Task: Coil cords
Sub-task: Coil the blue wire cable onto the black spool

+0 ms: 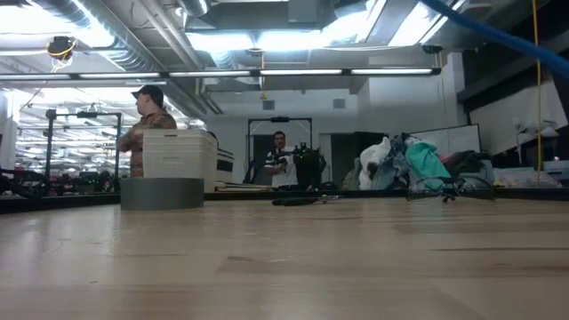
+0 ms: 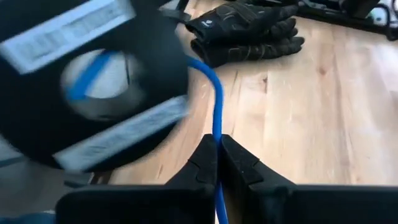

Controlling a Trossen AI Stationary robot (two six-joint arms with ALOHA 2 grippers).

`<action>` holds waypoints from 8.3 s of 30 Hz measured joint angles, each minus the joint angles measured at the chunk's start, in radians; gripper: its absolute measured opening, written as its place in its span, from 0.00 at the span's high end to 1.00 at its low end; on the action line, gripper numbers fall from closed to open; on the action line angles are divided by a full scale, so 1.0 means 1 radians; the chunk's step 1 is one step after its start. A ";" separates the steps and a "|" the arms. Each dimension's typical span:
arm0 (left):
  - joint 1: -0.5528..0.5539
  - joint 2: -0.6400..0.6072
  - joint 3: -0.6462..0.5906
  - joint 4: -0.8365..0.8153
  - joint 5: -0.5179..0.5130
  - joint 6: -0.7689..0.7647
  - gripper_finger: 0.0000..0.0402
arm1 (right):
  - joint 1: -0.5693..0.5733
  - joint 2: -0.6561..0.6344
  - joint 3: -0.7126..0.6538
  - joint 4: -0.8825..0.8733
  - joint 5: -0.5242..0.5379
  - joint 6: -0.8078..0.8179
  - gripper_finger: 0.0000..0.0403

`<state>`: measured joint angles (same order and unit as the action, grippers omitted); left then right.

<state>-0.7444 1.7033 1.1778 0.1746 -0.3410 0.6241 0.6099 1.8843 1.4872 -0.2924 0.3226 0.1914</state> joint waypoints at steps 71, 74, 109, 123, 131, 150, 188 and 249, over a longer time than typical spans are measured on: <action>0.058 0.025 0.000 -0.269 0.026 -0.247 1.00 | 0.044 -0.005 0.151 -0.134 -0.122 -0.070 0.99; 0.063 0.025 0.000 -0.244 0.058 -0.246 1.00 | 0.045 -0.018 0.151 -0.129 -0.160 -0.070 0.99; 0.079 0.055 0.000 0.053 0.162 -0.036 1.00 | 0.030 0.018 0.149 -0.072 0.069 -0.154 0.99; 0.043 0.040 0.000 0.044 -0.001 0.024 1.00 | 0.030 0.018 0.150 -0.180 0.031 -0.009 0.99; 0.003 -0.017 0.001 -0.096 -0.147 -0.036 1.00 | 0.031 0.018 0.150 -0.259 -0.041 0.075 0.98; -0.009 -0.046 0.002 -0.332 -0.207 -0.241 1.00 | 0.031 0.017 0.014 -0.196 -0.036 0.172 0.71; 0.014 -0.047 0.000 -0.102 -0.215 -0.014 1.00 | -0.094 0.257 -0.435 1.283 -0.151 -0.006 0.48; -0.019 -0.080 0.001 -0.103 -0.277 0.004 1.00 | -0.116 0.371 -0.271 1.265 -0.194 -0.035 0.69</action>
<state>-0.7631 1.6230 1.1786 0.0720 -0.6181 0.6285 0.4942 2.2551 1.2167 0.9730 0.1281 0.1561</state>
